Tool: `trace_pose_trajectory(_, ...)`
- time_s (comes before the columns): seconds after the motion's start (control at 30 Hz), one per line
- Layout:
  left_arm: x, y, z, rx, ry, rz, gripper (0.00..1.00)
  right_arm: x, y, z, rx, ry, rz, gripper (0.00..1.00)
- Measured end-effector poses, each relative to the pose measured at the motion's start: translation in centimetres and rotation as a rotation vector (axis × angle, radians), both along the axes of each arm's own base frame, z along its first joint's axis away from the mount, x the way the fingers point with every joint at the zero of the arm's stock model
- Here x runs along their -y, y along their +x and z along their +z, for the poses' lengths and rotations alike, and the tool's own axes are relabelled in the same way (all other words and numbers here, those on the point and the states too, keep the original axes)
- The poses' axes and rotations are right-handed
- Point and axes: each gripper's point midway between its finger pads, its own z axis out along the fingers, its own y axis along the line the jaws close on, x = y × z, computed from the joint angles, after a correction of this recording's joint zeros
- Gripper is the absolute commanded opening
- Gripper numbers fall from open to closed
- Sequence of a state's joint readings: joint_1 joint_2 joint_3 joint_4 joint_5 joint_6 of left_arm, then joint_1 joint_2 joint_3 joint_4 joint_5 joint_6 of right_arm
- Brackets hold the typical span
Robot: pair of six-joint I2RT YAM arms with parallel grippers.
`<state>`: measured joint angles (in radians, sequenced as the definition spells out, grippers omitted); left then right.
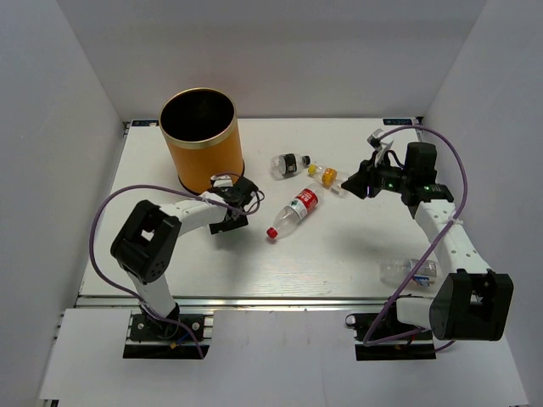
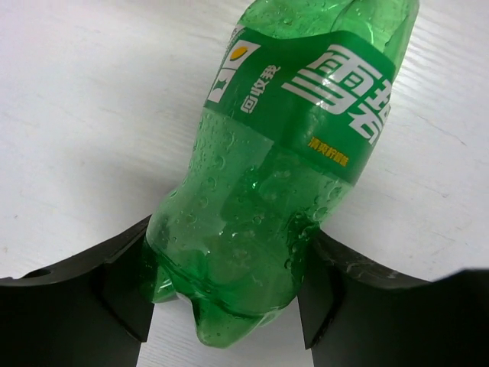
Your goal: Put the plastic bottles in the bin
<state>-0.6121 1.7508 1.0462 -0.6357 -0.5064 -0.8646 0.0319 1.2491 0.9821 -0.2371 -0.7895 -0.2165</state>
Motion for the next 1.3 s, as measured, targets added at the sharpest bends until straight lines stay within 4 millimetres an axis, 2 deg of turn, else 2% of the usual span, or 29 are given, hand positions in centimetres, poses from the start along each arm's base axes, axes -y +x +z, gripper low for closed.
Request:
trace_pose_trajectory(0.07,0.5,0.1,0.0,-0.002,-0.009,-0.03,0.0,0.0,-0.2,-0.3,-0.006,0.001,-0.001,0.44)
trace_pose_trajectory(0.23,2.1,-0.2,0.1,-0.011,-0.031,-0.151,0.0,0.0,-0.6,-1.1,-0.033,0.004,-0.002,0.43)
trace_pose_trajectory(0.33,3.8,-1.4,0.7,-0.025,-0.07,-0.289,0.0,0.0,-0.6,-1.1,-0.029,0.004,-0.002,0.42)
trace_pose_trajectory(0.43,6.0,-2.1,3.0,0.004,-0.135,-0.438,0.0,0.0,-0.6,-1.3,-0.034,0.006,-0.001,0.3)
trace_pose_trajectory(0.47,6.7,-2.1,4.1,0.023,-0.153,-0.475,0.0,0.0,-0.7,-1.5,-0.037,0.006,-0.001,0.15)
trace_pose_trajectory(0.53,8.4,-1.2,7.2,0.084,-0.193,-0.544,0.0,0.0,-0.8,-1.8,-0.041,0.002,-0.001,0.05)
trace_pose_trajectory(0.6,10.1,0.6,11.0,0.173,-0.228,-0.579,0.0,0.0,-0.8,-2.1,-0.041,-0.002,0.0,0.05)
trace_pose_trajectory(0.67,11.7,2.8,15.7,0.282,-0.263,-0.597,0.0,0.1,-0.9,-2.4,-0.033,-0.016,0.009,0.11)
trace_pose_trajectory(0.7,12.2,3.9,18.2,0.342,-0.28,-0.599,0.0,0.2,-1.0,-2.7,-0.026,-0.025,0.016,0.21)
trace_pose_trajectory(0.8,12.8,6.9,25.5,0.507,-0.299,-0.573,0.0,0.3,-1.2,-3.5,0.001,-0.064,0.055,0.38)
trace_pose_trajectory(0.9,12.4,10.0,31.2,0.644,-0.288,-0.5,0.0,0.3,-1.5,-4.3,0.025,-0.101,0.103,0.4)
trace_pose_trajectory(1.0,10.9,13.1,34.6,0.734,-0.259,-0.39,0.0,0.4,-1.6,-5.2,0.03,-0.126,0.137,0.41)
trace_pose_trajectory(1.07,9.2,14.8,35.8,0.769,-0.232,-0.302,0.0,0.4,-1.7,-5.7,0.024,-0.136,0.154,0.41)
trace_pose_trajectory(1.17,6.0,16.5,35.9,0.777,-0.184,-0.17,0.0,0.4,-1.9,-6.4,0.01,-0.145,0.17,0.45)
trace_pose_trajectory(1.23,3.3,17.3,35.6,0.772,-0.156,-0.086,0.0,0.5,-1.9,-6.6,0.018,-0.152,0.178,0.51)
trace_pose_trajectory(1.3,0.6,17.6,34.8,0.748,-0.124,-0.009,0.0,0.4,-2.0,-6.5,0.029,-0.156,0.189,0.64)
